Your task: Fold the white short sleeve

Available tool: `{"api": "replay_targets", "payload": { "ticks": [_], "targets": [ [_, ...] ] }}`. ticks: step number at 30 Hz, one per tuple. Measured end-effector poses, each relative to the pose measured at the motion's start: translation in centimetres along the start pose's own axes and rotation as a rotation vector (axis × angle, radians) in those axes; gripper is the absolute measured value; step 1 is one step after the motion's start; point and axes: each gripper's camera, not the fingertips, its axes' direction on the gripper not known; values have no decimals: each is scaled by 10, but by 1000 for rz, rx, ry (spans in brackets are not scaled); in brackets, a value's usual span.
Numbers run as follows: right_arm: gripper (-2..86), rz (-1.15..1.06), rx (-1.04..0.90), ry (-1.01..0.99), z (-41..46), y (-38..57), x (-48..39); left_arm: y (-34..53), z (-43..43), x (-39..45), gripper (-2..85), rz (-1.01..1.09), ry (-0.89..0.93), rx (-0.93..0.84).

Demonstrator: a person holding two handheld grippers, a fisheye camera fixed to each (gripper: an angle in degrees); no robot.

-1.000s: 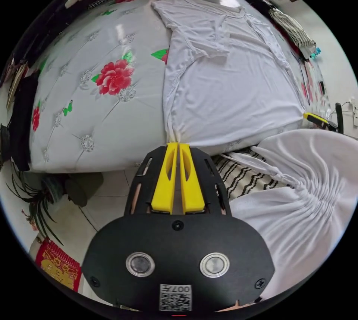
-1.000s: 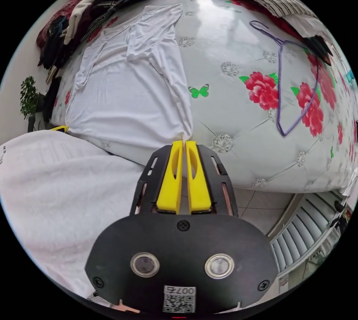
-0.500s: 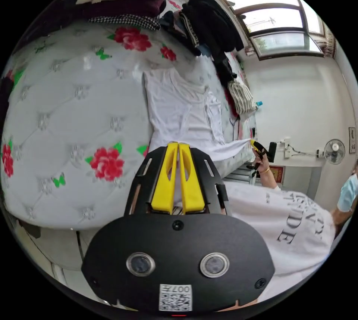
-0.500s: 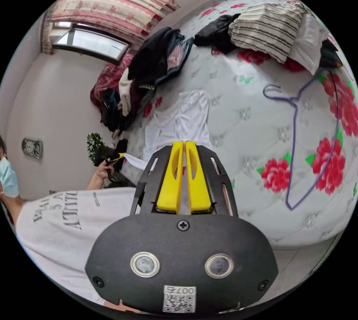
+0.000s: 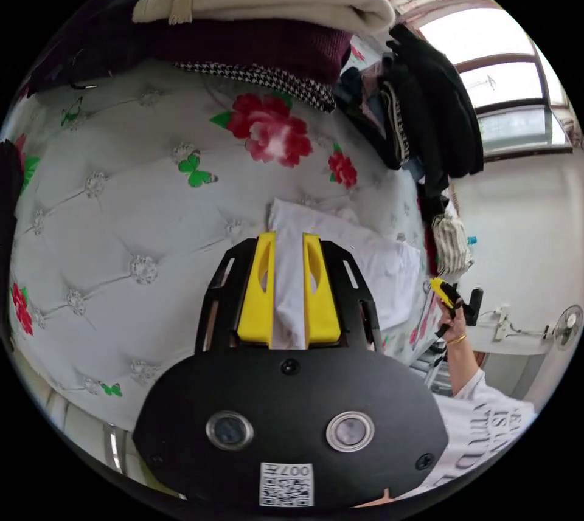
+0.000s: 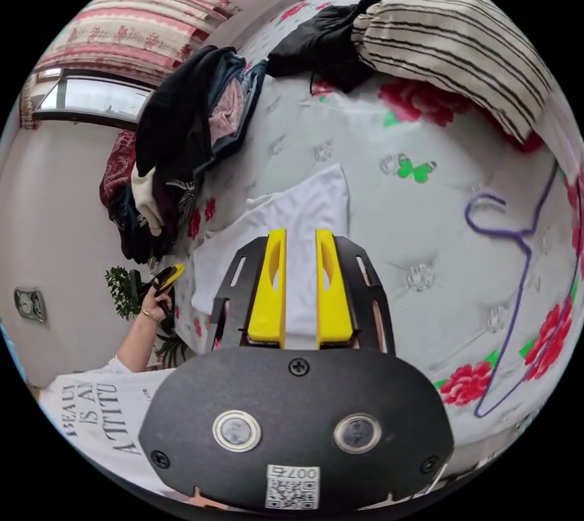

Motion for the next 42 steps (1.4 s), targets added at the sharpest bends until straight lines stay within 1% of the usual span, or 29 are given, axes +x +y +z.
{"api": "replay_targets", "payload": {
  "ticks": [3, 7, 9, 12, 13, 15, 18, 20, 24, 27, 30, 32, 33, 35, 36, 38, 40, 42],
  "targets": [
    [43, 58, 39, 18, -11, 46, 25, 48, -2, -9, 72, 31, -20, -21],
    [47, 248, 43, -127, -18, 99, 67, 109, -12, -9, 74, 25, -67, -33],
    [50, 288, 35, -185, -12, 112, 75, 123, -14, 2, 75, 65, -77, -38],
    [54, 320, -5, -223, 7, 116, 77, 127, -12, 19, 79, 126, -89, -20],
    [55, 329, -4, -243, 15, 115, 75, 124, -9, 20, 81, 117, -72, -9],
    [51, 360, 32, -246, 21, 113, 73, 118, -2, 14, 81, 71, -43, -2],
    [32, 432, 98, -266, 27, 116, 72, 111, 11, 0, 74, -31, -24, -46],
    [16, 451, 108, -307, 31, 119, 70, 110, 9, -4, 66, -43, -17, -38],
    [4, 396, 113, -243, 23, 113, 54, 104, 5, -9, 53, -27, -15, -65],
    [1, 293, 114, -156, 10, 97, 20, 100, 3, -12, 53, -36, -9, -68],
    [0, 91, 85, -18, 3, 71, -43, 95, 1, -14, 53, -36, -13, -68],
    [0, -158, 16, 80, 12, 50, -113, 92, -1, -17, 53, -46, -9, -70],
    [0, -228, -9, 96, 16, 46, -132, 90, -2, -19, 53, -57, -3, -75],
    [0, -536, -120, 142, 44, 44, -214, 87, -4, -22, 53, -68, 4, -81],
    [0, -615, -157, 151, 54, 47, -234, 87, -7, -25, 53, -72, 11, -81],
    [0, -864, -311, 171, 101, 71, -301, 87, -11, -29, 52, -75, 23, -74],
    [1, -1008, -415, 170, 143, 98, -333, 91, -18, -39, 48, -88, 45, -60],
    [3, -1086, -501, 189, 186, 128, -350, 96, -22, -50, 43, -105, 60, -53]
  ]
}}
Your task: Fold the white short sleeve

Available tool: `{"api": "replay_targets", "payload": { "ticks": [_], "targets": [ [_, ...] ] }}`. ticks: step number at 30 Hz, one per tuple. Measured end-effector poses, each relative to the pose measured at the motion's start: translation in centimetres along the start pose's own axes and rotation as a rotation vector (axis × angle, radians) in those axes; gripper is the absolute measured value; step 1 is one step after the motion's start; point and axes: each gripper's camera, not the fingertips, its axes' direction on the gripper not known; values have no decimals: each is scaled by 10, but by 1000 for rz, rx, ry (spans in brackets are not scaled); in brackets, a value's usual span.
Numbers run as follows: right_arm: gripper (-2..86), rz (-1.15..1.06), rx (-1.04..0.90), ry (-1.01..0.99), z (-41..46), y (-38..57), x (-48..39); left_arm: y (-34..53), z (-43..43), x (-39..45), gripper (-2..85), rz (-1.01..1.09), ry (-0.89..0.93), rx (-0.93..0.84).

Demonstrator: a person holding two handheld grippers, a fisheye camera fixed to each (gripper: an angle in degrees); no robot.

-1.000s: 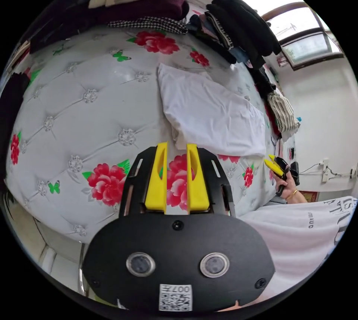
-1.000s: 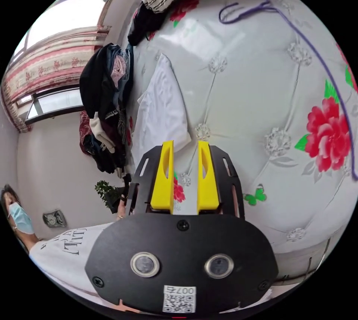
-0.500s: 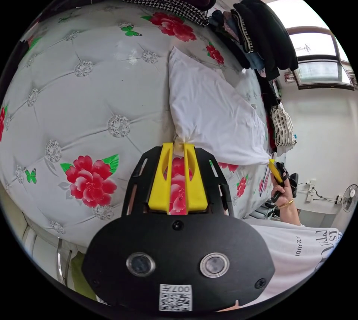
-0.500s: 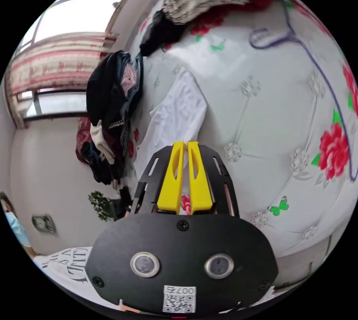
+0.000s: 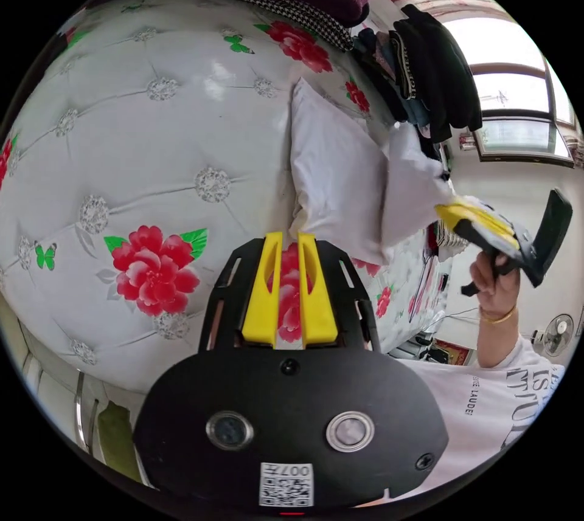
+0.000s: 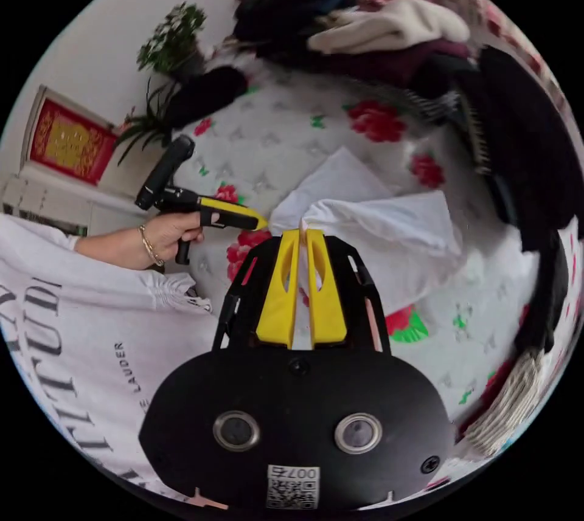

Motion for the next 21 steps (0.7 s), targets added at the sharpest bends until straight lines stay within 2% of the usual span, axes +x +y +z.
{"api": "replay_targets", "payload": {
  "ticks": [2, 5, 9, 12, 16, 19, 21],
  "targets": [
    [7, -90, -85, -64, 55, -15, -31, 4, -3, -13, 41, -20, 16, -1],
    [13, -76, -182, -85, 96, -19, -42, 10, -9, -32, 44, -39, 60, 7],
    [21, -14, -117, -172, 79, -6, -22, 9, -16, -46, 74, -14, 142, 14],
    [30, 165, 11, -181, 44, 21, 25, -1, -20, -45, 108, 26, 217, 38],
    [36, 597, 170, -316, 18, 102, 114, -27, -10, -33, 166, 121, 322, 24],
    [41, 853, 280, -434, 20, 173, 150, -41, 0, -33, 162, 122, 354, -7],
    [45, 936, 289, -503, 30, 200, 159, -48, 2, -35, 150, 123, 343, -27]
  ]
}}
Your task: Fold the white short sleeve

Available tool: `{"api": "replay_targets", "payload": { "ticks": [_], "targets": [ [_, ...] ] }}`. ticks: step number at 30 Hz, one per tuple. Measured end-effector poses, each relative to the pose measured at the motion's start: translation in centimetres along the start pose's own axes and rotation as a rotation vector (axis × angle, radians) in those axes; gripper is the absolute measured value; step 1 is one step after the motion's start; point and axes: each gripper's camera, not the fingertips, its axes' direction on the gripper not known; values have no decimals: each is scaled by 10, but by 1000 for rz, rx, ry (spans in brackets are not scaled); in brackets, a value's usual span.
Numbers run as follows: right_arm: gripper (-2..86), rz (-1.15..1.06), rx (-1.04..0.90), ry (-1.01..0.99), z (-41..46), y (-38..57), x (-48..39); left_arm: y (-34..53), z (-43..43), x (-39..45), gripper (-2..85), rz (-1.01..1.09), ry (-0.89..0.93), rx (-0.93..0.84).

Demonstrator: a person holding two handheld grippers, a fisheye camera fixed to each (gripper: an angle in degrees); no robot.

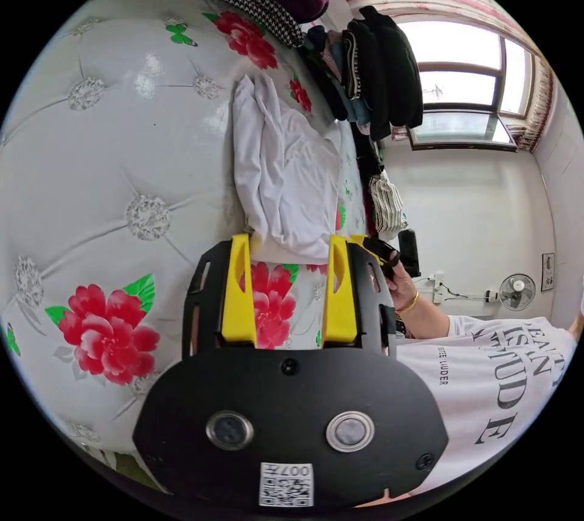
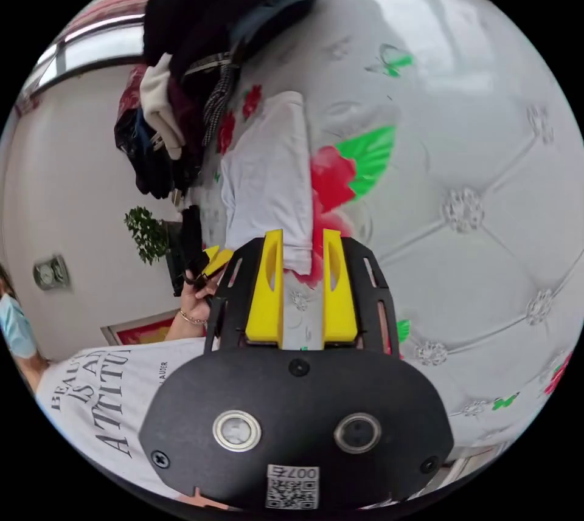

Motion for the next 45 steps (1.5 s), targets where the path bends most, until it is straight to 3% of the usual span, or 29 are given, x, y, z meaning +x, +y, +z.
{"api": "replay_targets", "payload": {
  "ticks": [5, 9, 18, 25, 32, 37, 41, 45],
  "targets": [
    [36, 28, -36, -164, 13, -1, 20, -17, 6, -20, 66, -72, 27, -49],
    [23, 23, -113, -269, 27, -8, 19, -19, 12, -32, 50, -176, 88, -49],
    [5, -74, 16, -452, -73, 32, 7, -6, -9, 54, 48, -4, 139, 9],
    [3, -76, 233, -554, -194, 43, 30, -67, 73, 189, 49, 242, 124, -107],
    [4, -310, 672, -363, -420, 62, 13, -144, 207, 403, 48, 611, 259, -191],
    [9, -354, 922, -182, -514, 88, 9, -165, 330, 545, 50, 751, 414, -226],
    [23, -148, 944, -24, -512, 69, 65, -160, 420, 544, 46, 734, 249, -212],
    [33, 38, 815, 6, -457, 50, 138, -127, 488, 457, 55, 682, -52, -314]
  ]
}}
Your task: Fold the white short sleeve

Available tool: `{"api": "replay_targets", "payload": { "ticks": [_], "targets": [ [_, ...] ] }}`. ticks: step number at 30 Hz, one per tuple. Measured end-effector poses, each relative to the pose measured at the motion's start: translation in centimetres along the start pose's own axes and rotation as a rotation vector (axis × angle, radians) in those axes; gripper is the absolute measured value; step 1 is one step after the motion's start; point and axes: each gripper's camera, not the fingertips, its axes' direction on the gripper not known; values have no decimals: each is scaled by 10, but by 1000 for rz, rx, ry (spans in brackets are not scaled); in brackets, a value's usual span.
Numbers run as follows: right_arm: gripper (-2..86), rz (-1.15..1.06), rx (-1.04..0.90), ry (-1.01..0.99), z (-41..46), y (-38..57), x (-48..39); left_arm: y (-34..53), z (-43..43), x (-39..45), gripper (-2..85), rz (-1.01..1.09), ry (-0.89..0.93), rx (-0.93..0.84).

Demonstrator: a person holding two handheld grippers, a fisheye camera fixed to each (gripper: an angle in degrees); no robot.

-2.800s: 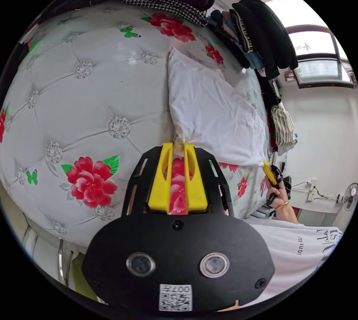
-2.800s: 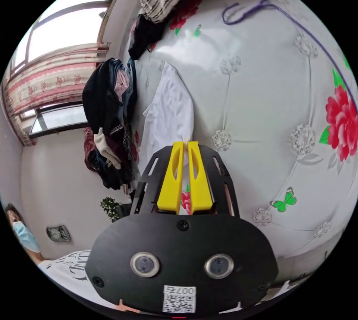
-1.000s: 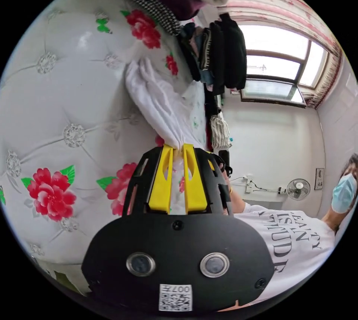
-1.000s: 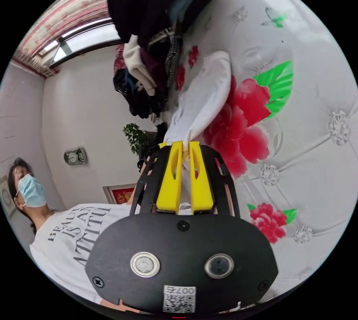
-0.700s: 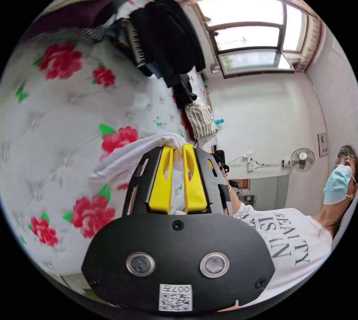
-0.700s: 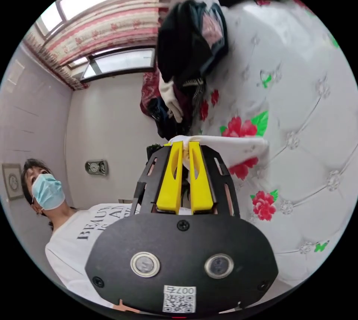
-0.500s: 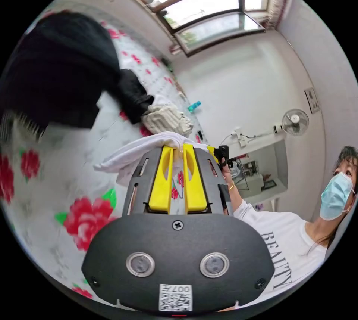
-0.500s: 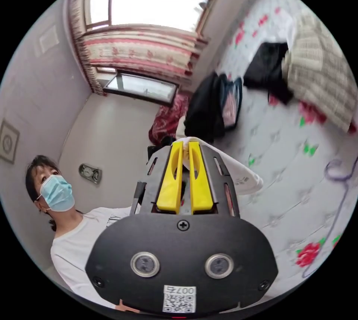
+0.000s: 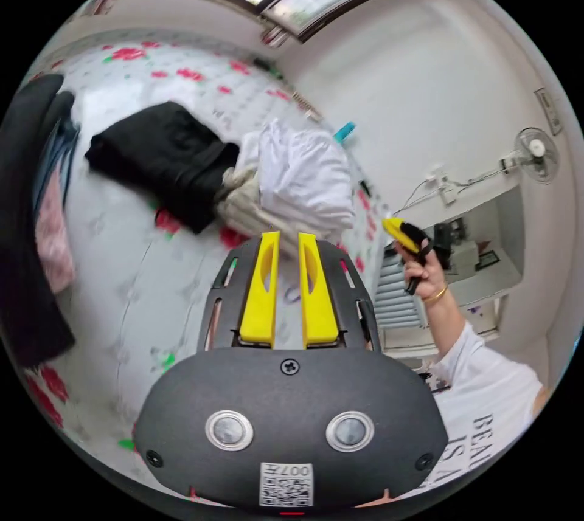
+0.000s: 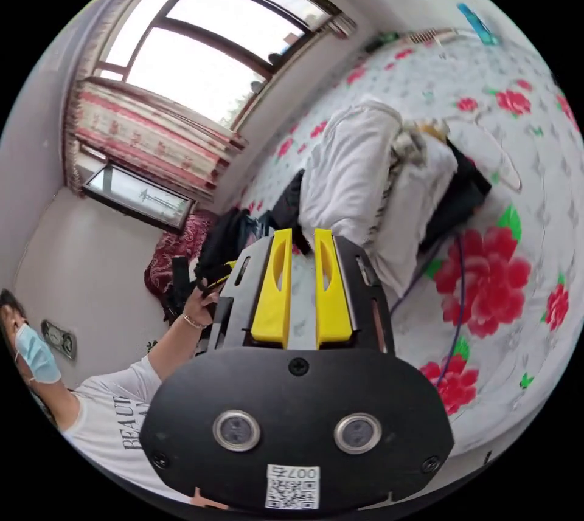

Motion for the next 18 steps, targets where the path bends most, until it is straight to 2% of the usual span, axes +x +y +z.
{"api": "replay_targets", "payload": {
  "ticks": [3, 6, 8, 10, 13, 16, 18],
  "targets": [
    [36, 1, -85, 2, 43, 52, 27, 84, 25, -28, 55, -29, -158, -120],
    [36, -115, -257, 38, 102, 119, 15, 184, 26, -42, 39, -108, -349, -233],
    [33, -248, -457, 94, 160, 180, -11, 242, 17, -41, 23, -165, -494, -292],
    [31, -366, -593, 126, 202, 227, -35, 308, 1, -29, -1, -232, -734, -372],
    [26, -530, -796, 126, 262, 297, -79, 369, -15, -18, -8, -347, -932, -423],
    [23, -713, -931, 120, 305, 354, -128, 409, -15, -22, -9, -448, -997, -488],
    [20, -853, -983, 202, 327, 384, -152, 424, -7, -29, -9, -472, -1000, -534]
  ]
}}
